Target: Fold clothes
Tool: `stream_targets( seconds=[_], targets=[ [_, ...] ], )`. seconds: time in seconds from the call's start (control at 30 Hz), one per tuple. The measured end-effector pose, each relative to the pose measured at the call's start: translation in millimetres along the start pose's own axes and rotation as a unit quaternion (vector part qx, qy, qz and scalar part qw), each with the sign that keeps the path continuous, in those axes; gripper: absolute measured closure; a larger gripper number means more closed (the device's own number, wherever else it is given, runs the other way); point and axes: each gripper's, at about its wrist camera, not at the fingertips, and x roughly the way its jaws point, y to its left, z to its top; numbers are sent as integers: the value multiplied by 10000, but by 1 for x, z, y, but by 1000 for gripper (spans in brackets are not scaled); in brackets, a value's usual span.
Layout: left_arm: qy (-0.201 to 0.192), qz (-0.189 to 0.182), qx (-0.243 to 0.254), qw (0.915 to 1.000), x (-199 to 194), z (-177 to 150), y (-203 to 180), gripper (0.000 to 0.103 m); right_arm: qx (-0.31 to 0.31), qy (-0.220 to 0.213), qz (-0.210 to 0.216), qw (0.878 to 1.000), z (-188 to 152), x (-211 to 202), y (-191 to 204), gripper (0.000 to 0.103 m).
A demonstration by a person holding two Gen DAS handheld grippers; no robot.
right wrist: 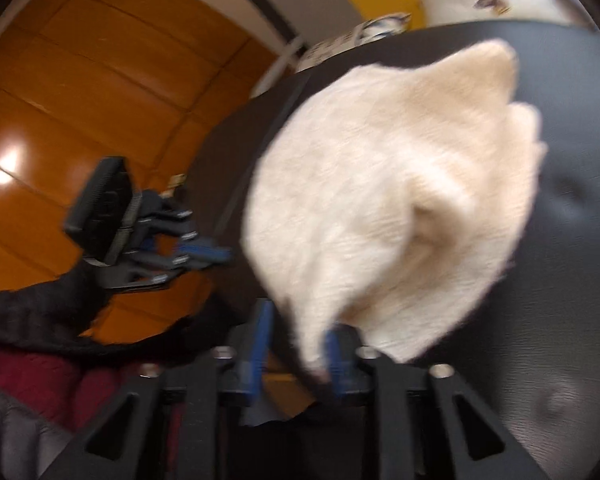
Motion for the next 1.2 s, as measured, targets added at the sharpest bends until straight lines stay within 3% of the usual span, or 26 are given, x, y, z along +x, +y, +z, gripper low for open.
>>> stream_targets(
  seconds=[0.13,0.33,0.47,0.63,0.7,0.87,1.0,1.1,1.2],
  targets=[
    [-52,-16,-340,9994,9,0,13,102,-142,125,-735,9971,1,6,4,96],
    [104,86,-542,9984,31,-7,29,102,-594,-173,-695,9957,15,-18,44,98],
    [381,307,102,9988,46,-9,15,100,-466,-342,-727,9957,16,-32,44,98],
    [792,45,639,9948,61,-16,1,100,105,326,-826,9960,-1,15,13,98],
    [1022,-82,690,9923,64,-18,2,100,269,400,-820,9955,-8,27,7,98],
    [1186,-366,569,9906,53,-17,7,101,276,53,-905,9955,-7,10,10,98],
    [668,-678,366,9948,21,-6,13,101,107,-186,-1075,9940,-1,-10,20,98],
    [114,-949,31,9954,-1,7,22,100,68,-115,-1177,9930,0,-7,20,98],
    [-260,-923,-354,9948,-3,18,35,100,166,-144,-1385,9901,-2,-6,16,98]
  ],
)
